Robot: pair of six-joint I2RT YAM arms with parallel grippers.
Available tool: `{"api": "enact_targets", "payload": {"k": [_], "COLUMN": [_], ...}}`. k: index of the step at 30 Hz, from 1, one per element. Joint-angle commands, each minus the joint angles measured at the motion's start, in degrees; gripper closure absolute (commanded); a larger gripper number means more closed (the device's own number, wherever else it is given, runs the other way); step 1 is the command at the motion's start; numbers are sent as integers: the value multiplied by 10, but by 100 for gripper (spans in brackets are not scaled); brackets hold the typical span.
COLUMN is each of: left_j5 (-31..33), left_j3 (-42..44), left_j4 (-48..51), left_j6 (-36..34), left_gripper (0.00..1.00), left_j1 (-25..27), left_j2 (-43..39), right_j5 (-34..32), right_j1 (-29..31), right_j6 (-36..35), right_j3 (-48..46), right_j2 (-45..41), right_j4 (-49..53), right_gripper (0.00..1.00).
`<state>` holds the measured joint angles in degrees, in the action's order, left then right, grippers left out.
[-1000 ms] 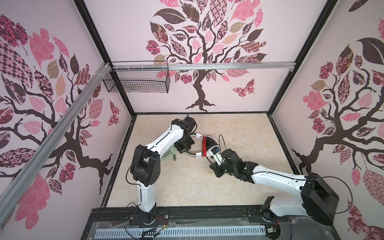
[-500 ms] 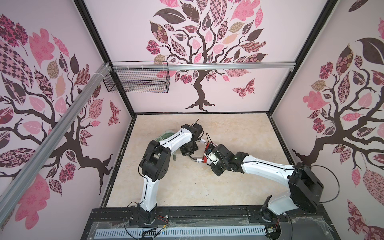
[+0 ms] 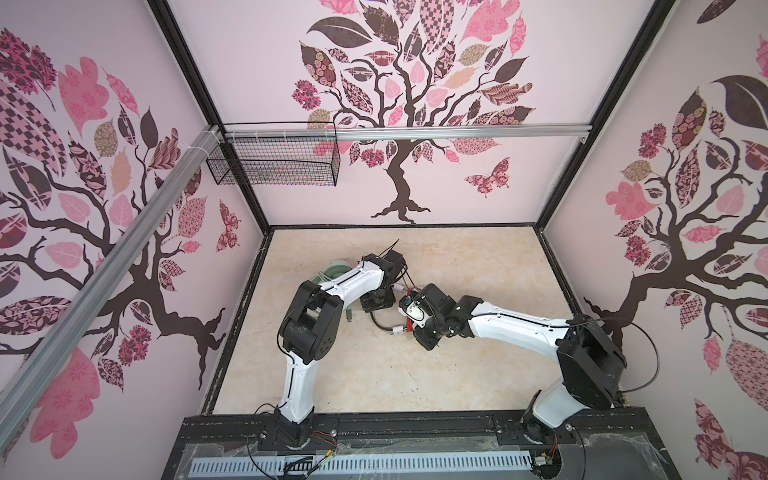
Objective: Wrap the headphones
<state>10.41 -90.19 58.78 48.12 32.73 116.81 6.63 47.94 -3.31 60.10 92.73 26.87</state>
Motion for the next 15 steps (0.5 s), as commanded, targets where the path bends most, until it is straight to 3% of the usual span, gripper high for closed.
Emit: {"api": "enact_targets", "payload": {"k": [1,4,8,11,15], "left_j5": [3,6,14,10,12], "left_j3": [1,-13,-30,-34,-33], "left_j4": [-6,9,31,39,41], "left_j6": [-11,-18,-28,-36,-49], "left_gripper": [51,50,50,50,50], "left_j1": [1,-5,-23,-39,-52], "left_j2": [-42,-66,-102,-137,-195], "right_j5": [9,8,21,39,41], "right_j1": [4,4,4,4,4], "right_j6": [-5,-2,2,4,8], "right_j3": [23,19,1,-13,-16], "right_j2": [21,20,-4,-40,-94], "right_j4": [7,8,-1,-8,2], "right_gripper": [98,92,67,59,55]}}
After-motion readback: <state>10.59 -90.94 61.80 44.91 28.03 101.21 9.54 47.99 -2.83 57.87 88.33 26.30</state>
